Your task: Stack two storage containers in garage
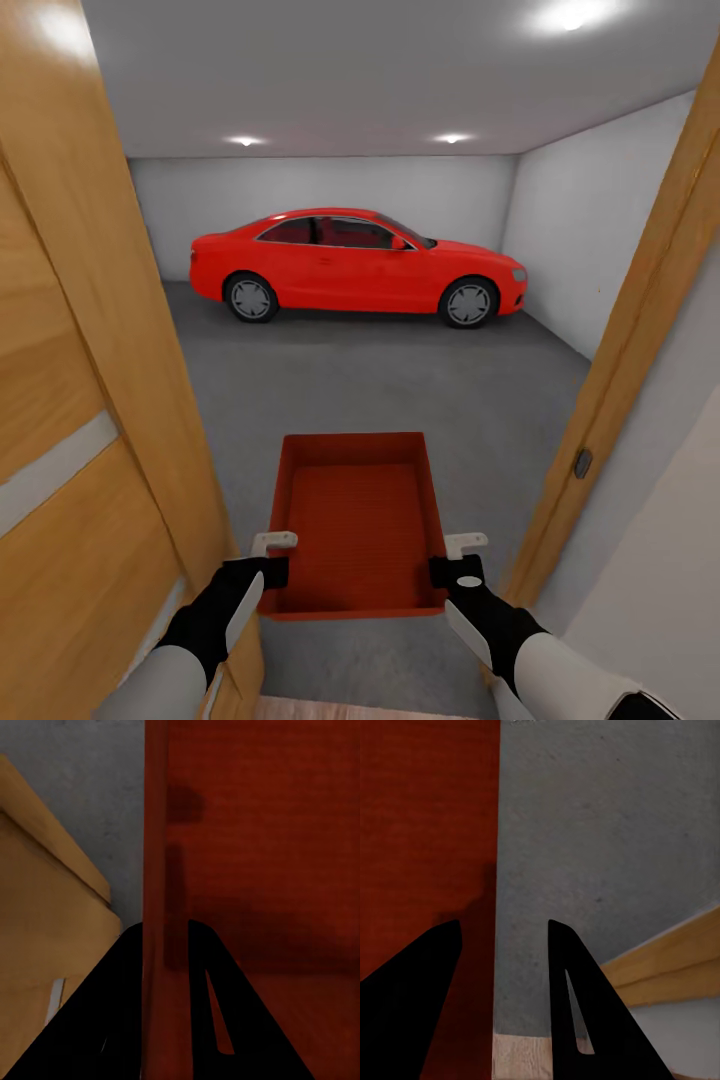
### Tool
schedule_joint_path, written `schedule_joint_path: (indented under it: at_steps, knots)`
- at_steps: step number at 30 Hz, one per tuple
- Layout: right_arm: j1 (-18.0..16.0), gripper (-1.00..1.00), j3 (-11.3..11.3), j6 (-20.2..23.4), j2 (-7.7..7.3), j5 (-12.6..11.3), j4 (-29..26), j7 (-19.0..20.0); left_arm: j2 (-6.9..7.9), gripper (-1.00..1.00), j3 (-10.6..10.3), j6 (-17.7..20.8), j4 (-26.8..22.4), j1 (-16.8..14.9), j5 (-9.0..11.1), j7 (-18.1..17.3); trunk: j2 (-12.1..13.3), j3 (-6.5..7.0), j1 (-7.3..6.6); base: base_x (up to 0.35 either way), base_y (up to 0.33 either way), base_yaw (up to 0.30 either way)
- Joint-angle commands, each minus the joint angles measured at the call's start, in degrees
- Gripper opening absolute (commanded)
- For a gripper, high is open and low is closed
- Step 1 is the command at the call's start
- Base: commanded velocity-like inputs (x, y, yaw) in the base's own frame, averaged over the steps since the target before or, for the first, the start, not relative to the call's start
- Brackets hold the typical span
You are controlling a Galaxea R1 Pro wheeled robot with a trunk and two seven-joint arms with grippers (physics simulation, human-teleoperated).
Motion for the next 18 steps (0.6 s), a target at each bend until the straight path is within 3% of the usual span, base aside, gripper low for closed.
schedule_joint_path:
  at_steps: [1, 10, 18]
  knots:
    - [-0.05, -1.00, 0.18, 0.28, 1.13, -1.10, -0.09, -0.48, -0.04, -1.00, 0.29, 0.05, -0.22, -0.04, -1.77, 2.04, -0.08, -0.09, 0.04, 0.163, 0.129, -0.003]
    - [-0.05, -1.00, 0.18, 0.28, 1.12, -1.10, -0.09, -0.48, -0.04, -1.00, 0.29, 0.05, -0.44, -0.04, -1.81, 2.04, -0.08, -0.09, 0.04, 0.031, 0.023, -0.002]
    - [-0.05, -1.00, 0.17, 0.28, 1.13, -1.10, -0.09, -0.48, -0.04, -1.00, 0.29, 0.05, -0.46, -0.04, -1.81, 2.04, -0.08, -0.09, 0.04, 0.000, 0.000, -0.183]
